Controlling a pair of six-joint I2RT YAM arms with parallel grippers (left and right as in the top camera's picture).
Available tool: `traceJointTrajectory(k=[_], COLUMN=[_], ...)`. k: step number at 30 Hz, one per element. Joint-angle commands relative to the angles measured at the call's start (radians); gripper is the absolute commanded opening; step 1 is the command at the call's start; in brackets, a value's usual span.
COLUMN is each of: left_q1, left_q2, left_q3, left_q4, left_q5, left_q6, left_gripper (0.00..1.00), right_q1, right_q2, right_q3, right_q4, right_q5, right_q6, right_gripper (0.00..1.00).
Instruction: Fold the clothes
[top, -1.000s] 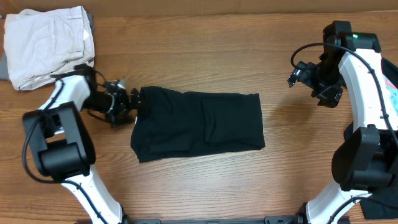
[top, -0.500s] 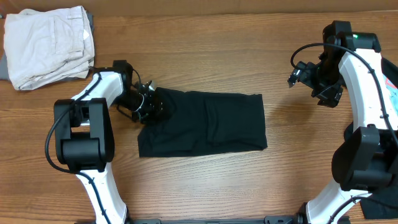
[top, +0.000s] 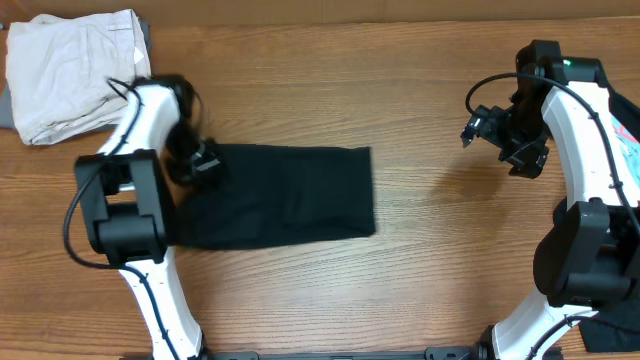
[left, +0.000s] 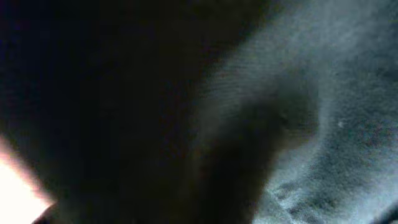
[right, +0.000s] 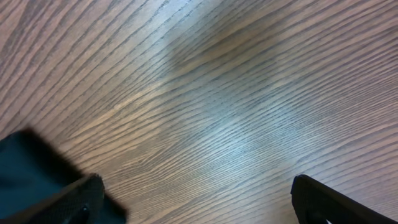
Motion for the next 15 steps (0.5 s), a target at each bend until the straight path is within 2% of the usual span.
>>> traceJointTrajectory(k=[1,7,15], left_q1=[0.013,-0.053,-0.224], left_q2=[-0.005,-0.005,-0.004], left_q3=[0.193,0.38,0.391], left_q4=[-0.073,-0.223,-0.239], left_q5=[-0.147,-0.148,-0.068], left_q6=[-0.063,-0.07,-0.068], left_gripper=[0.04,0.04,0.04], right_q1=[0.003,0.004,0.005], right_q2=[-0.024,-0.024,-0.024], right_q3=[-0.01,-0.035,-0.065], right_q4=[0.01,0.04,0.049], right_q5=[0.008,-0.028,-0.036], right_q6=[-0.006,-0.006,-0.006], right_gripper=[1.0,1.0,1.0])
